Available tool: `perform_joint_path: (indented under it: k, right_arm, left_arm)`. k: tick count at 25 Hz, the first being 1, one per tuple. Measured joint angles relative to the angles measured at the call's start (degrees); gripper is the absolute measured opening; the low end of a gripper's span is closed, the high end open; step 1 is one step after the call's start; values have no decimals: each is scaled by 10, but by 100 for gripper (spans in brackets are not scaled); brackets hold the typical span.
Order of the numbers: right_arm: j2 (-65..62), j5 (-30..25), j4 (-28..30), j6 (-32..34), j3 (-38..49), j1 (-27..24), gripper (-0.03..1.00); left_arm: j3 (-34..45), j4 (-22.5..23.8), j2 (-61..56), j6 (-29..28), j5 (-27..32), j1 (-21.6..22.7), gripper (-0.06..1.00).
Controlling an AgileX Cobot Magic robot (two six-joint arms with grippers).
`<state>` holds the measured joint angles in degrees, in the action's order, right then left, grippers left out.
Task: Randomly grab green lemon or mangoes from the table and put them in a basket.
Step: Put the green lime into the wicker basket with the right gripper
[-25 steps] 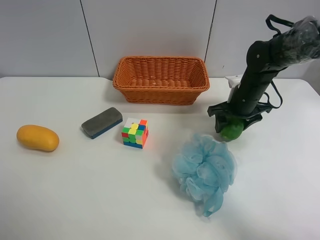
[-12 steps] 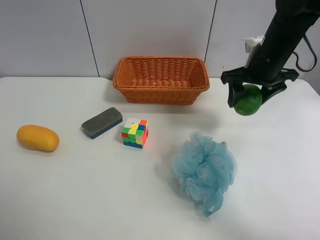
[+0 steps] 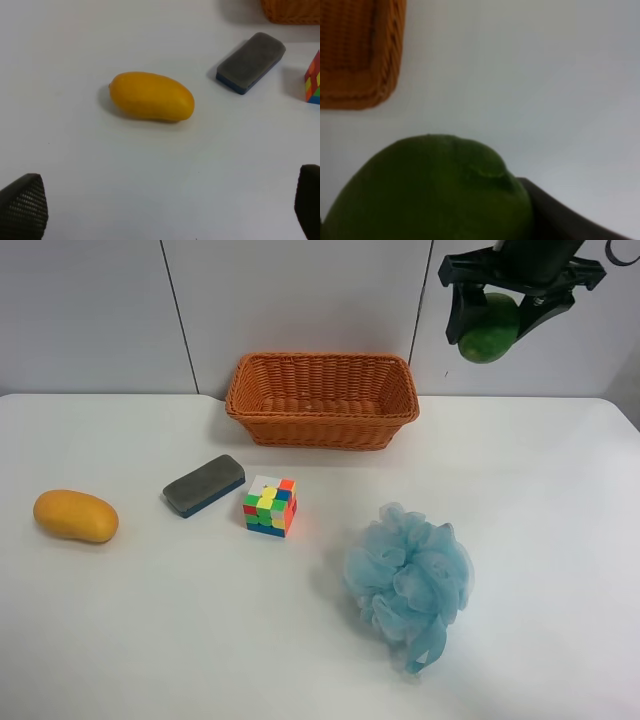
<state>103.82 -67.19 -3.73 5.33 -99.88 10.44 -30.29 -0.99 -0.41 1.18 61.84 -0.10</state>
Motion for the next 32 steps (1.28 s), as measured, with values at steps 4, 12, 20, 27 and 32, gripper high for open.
perform_joint_path:
  k: [4,12,20,27,32]
  right_arm:
    - [62,1,-5,-1,-64,7,70]
    - [182,73,-12,-10,-168,45,70]
    - [258,173,-16,-30,-171,47,70]
    - [277,200,-18,-34,-171,47,70]
    - [277,199,-19,-34,-172,47,70]
  left_arm:
    - [0,0,0,0,0,0,99]
    - [0,0,0,0,0,0,99]
    - [0,0,0,0,0,0,99]
    - [0,0,0,0,0,0,99]
    - [0,0,0,0,0,0,99]
